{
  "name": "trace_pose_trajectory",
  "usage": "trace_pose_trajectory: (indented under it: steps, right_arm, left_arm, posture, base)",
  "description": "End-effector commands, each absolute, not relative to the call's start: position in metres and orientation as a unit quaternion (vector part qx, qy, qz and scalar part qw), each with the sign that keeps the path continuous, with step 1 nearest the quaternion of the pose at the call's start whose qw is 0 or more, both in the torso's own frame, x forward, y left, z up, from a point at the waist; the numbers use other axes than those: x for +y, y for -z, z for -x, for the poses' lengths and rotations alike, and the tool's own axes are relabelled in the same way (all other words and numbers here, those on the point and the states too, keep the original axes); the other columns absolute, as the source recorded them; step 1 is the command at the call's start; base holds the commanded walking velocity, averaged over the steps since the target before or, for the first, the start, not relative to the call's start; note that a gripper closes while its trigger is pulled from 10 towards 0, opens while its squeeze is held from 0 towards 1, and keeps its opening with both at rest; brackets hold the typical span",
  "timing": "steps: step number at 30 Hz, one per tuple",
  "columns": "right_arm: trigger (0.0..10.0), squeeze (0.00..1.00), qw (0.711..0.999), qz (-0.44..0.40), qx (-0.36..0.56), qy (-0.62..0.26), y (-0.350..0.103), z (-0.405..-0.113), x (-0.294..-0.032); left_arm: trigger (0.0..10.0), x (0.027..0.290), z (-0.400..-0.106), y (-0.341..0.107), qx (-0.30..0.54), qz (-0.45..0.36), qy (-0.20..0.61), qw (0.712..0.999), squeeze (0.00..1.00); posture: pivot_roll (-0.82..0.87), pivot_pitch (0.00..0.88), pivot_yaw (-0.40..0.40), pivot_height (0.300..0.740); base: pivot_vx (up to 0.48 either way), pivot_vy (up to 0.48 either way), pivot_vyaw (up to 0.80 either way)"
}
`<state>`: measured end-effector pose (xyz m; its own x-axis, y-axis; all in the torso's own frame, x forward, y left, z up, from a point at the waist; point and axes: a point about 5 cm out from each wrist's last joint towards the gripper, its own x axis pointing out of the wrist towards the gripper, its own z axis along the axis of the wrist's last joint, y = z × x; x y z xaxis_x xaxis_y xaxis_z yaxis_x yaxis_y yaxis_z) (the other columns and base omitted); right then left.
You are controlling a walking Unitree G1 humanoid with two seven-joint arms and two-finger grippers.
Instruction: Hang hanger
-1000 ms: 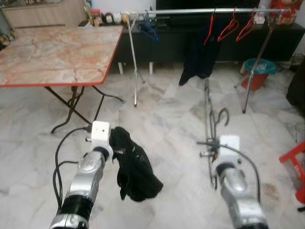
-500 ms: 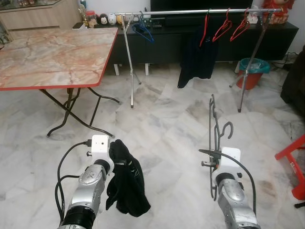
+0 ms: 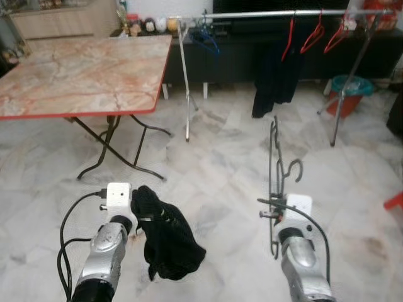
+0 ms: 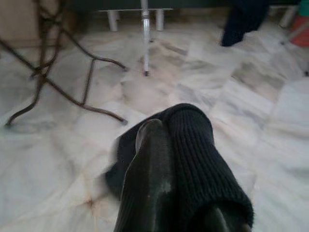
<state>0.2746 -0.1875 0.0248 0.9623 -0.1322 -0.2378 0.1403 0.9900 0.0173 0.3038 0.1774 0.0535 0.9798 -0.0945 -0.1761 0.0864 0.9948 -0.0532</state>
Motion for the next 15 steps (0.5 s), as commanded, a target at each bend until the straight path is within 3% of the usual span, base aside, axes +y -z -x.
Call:
trace_pose_trajectory:
  steps: [1, 15]
  right_arm:
    - [10.0, 0.0, 0.991, -0.022, 0.11, 0.067, -0.0263, -0.2761, -0.1842]
    - [10.0, 0.0, 0.993, -0.024, 0.097, 0.066, -0.0295, -0.2807, -0.1833]
  left_arm:
    - [10.0, 0.185, -0.3076, -0.0631, 0.067, 0.006, 0.038, 0.997, 0.0]
    - [10.0, 0.1911, -0.3117, -0.067, 0.061, 0.0, 0.025, 0.998, 0.0]
  posture:
    - [-0.01, 0.0, 0.059, 0.74]
    - [-0.01, 0.0, 0.066, 0.74]
  base:
    - [0.0, 0.48, 0.0]
    - [0.0, 0.48, 0.0]
